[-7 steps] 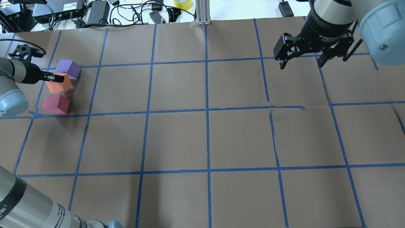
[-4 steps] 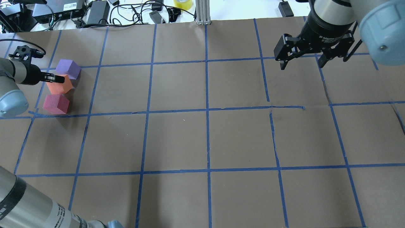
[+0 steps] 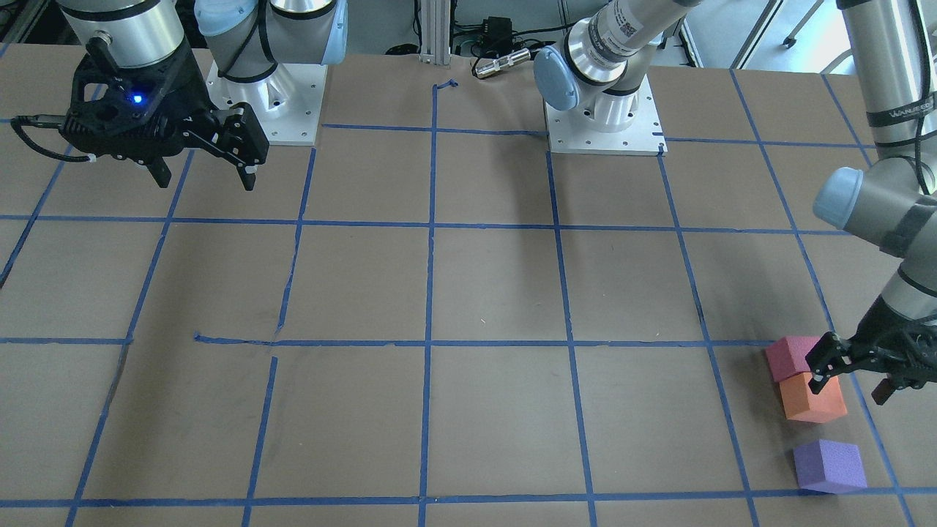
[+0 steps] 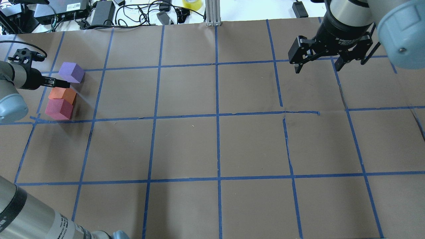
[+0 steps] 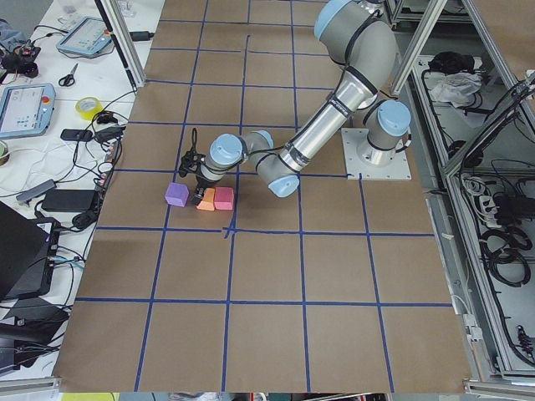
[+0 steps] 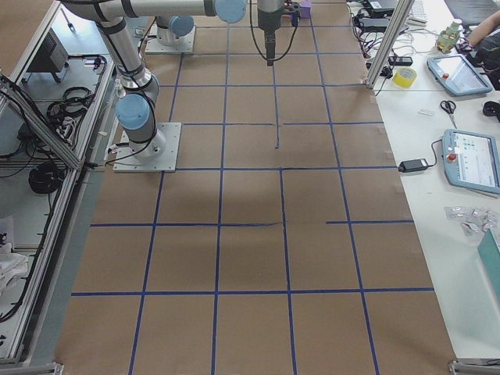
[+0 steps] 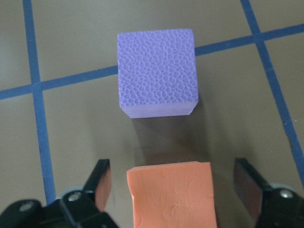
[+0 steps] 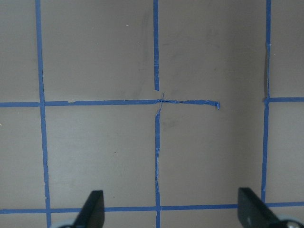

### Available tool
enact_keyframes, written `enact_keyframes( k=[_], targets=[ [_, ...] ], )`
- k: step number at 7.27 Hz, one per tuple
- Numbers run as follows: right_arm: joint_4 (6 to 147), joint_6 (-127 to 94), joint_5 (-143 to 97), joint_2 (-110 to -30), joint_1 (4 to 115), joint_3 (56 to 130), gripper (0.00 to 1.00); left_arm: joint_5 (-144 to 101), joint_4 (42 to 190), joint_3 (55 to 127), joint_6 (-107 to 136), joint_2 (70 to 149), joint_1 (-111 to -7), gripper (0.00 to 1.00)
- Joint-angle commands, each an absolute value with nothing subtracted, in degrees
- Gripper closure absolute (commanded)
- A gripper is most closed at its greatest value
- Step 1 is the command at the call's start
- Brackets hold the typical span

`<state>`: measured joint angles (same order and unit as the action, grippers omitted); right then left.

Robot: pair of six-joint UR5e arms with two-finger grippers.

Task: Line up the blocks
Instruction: 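Lower the orange cube between the purple and pink cubes with the left gripper, then open the left gripper and raise it away from the cubes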

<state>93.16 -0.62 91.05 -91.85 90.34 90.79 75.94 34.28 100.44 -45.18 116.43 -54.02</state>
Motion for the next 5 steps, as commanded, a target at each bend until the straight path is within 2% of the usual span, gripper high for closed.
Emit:
enact_keyframes(
  k=[1,3,5],
  targets=[
    [93.2,-0.6,91.1,-91.8,90.4,90.8,0.0,79.3,41.7,100.0,-44.2,109.5,-54.8,0.0],
    [93.2,-0.6,91.1,-91.8,90.3,90.8,0.0,86.7,59.1,95.1,-39.6,101.6,-60.1,0.0],
    [93.2,-0.6,91.1,-91.8,90.3,90.8,0.0,92.7,73.1,91.9,-19.0,95.6,-75.6,0.0]
  ],
)
